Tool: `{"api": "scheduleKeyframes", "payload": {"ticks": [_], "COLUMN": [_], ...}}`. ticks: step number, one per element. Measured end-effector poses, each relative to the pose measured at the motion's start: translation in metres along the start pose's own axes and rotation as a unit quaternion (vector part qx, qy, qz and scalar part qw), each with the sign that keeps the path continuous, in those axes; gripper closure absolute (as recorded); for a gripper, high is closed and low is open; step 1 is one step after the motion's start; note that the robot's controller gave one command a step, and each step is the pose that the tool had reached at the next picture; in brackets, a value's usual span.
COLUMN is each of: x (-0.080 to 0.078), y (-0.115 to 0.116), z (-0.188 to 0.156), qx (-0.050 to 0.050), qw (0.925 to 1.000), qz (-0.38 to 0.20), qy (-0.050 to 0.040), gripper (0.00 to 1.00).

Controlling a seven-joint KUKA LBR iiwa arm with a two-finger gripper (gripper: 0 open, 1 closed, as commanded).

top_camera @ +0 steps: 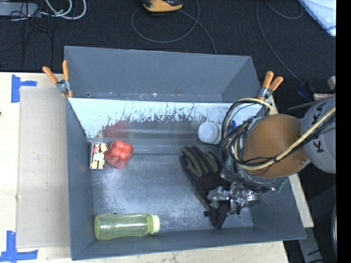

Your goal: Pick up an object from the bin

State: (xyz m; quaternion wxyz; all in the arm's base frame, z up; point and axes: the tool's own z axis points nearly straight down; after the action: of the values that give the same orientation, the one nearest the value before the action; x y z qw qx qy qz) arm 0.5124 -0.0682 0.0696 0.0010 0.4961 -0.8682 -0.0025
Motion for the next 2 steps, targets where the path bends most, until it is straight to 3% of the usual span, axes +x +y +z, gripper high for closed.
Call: {"api": "scheduleKeyframes", "payload": {"ticks": [2], "x": [0.0000], "y": [0.0009], "z": [-0.0032], "qx": [-0.001], "qw": [1.0000], "qz": [0.000], "qy": [0.0005], "gripper": [1.00]}}
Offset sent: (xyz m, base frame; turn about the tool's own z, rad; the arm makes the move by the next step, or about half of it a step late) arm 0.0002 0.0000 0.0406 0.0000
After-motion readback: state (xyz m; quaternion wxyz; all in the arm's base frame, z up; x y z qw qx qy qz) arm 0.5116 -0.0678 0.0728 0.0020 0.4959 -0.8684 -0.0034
